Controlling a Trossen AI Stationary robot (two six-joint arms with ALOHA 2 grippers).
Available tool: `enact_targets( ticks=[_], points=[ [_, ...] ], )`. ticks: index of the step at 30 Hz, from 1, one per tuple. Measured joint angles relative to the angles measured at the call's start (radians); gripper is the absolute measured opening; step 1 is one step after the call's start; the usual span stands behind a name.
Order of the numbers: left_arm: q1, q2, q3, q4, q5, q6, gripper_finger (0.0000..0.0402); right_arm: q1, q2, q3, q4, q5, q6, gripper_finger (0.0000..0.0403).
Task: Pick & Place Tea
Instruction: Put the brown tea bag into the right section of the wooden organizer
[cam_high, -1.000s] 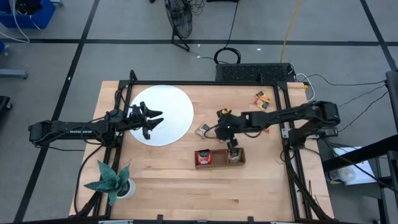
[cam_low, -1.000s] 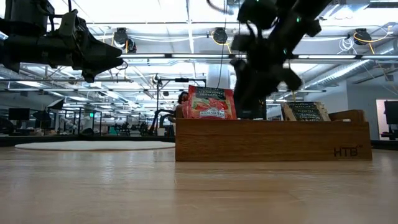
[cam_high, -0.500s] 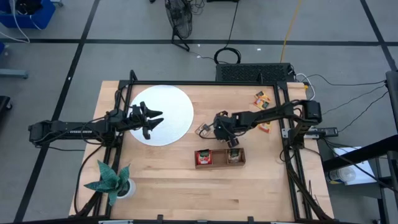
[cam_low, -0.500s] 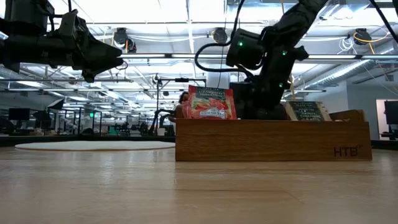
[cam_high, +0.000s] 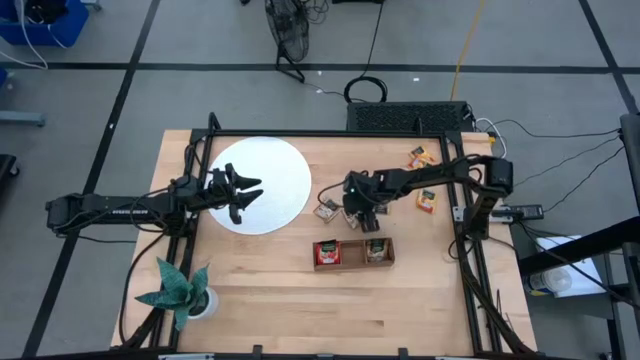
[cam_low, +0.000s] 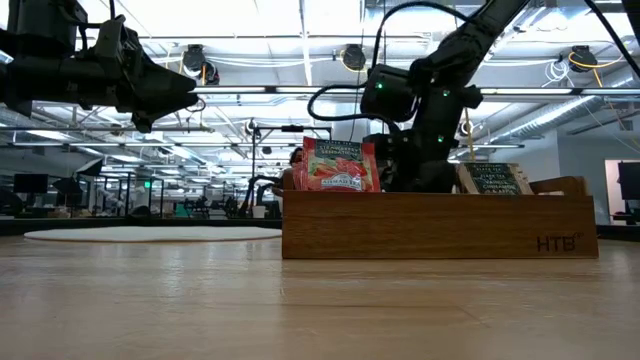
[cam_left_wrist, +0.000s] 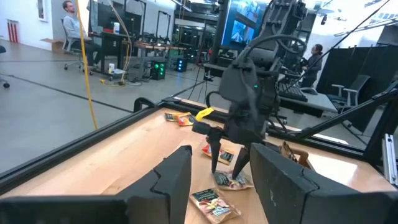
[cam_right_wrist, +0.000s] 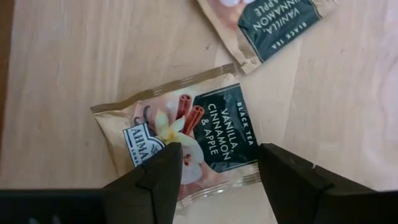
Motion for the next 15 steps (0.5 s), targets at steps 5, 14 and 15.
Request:
enact_targets(
  ticks=[5,14,15],
  points=[
    [0.000,0.000,0.000,0.000,0.000,0.000,0.0166,-0.034,0.010,0.000,-0.024,-0.084,0.061,0.0176],
    [0.000,0.000,0.000,0.000,0.000,0.000,0.0166,-0.054,0.011,0.000,-0.054,0.041,0.075,0.0017],
    [0.000,0.000,0.000,0.000,0.000,0.000,0.0166,-0.054,0.011,0.000,-0.049,0.091,0.079,0.0009]
  ],
)
